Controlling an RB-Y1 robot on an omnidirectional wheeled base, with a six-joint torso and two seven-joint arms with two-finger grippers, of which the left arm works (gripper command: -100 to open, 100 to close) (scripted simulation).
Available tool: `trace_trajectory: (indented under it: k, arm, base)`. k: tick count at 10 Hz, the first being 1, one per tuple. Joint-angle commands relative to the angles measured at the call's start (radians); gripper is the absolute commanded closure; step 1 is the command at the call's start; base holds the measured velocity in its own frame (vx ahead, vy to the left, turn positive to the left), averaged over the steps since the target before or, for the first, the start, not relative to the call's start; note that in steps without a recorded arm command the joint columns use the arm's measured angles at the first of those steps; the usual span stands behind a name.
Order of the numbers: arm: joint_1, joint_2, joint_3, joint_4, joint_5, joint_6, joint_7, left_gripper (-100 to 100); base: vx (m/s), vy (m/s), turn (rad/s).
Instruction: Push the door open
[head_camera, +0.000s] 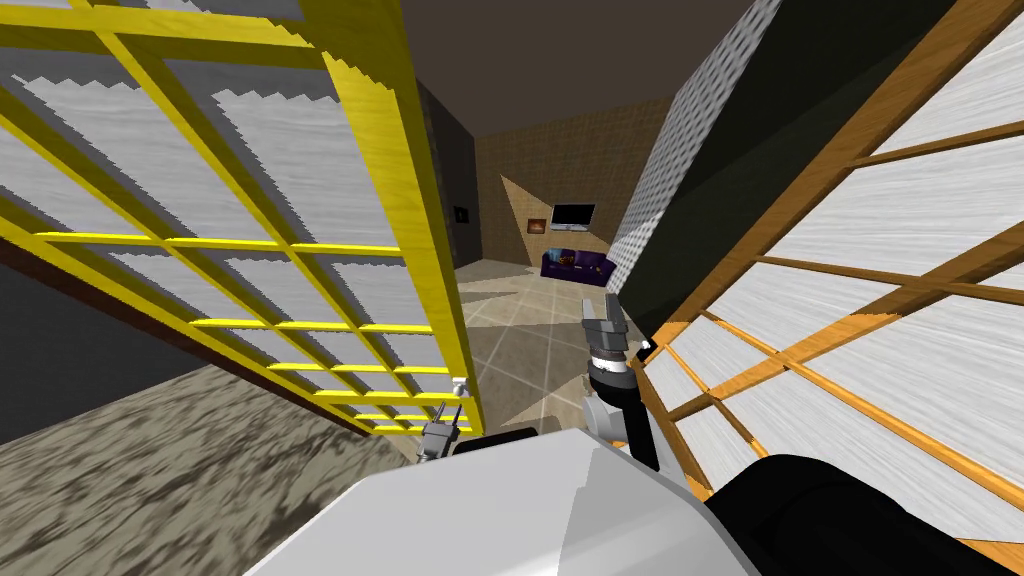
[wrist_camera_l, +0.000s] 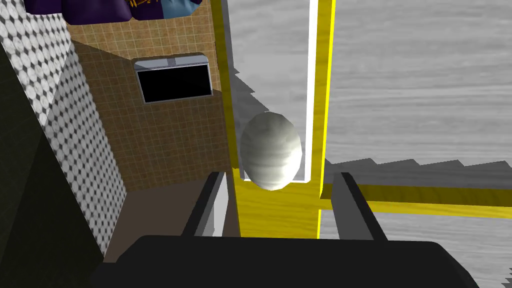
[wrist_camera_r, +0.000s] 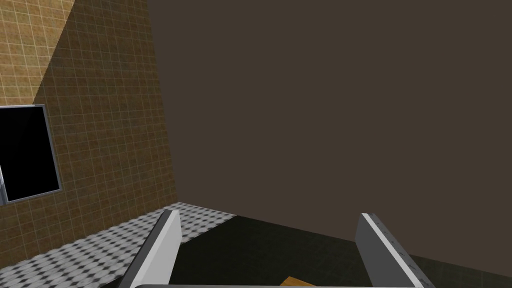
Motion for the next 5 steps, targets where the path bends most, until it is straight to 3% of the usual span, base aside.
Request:
trace_trajectory:
  k: [1,5]
  arm:
    - [0.001,0.001,0.0,0.0,0.0,0.0,0.0,100]
    - [0.001,0.001,0.0,0.0,0.0,0.0,0.0,100]
  base:
    - [-0.036,0.009,-0.001]
    - [-0.014,0.004,-0.001]
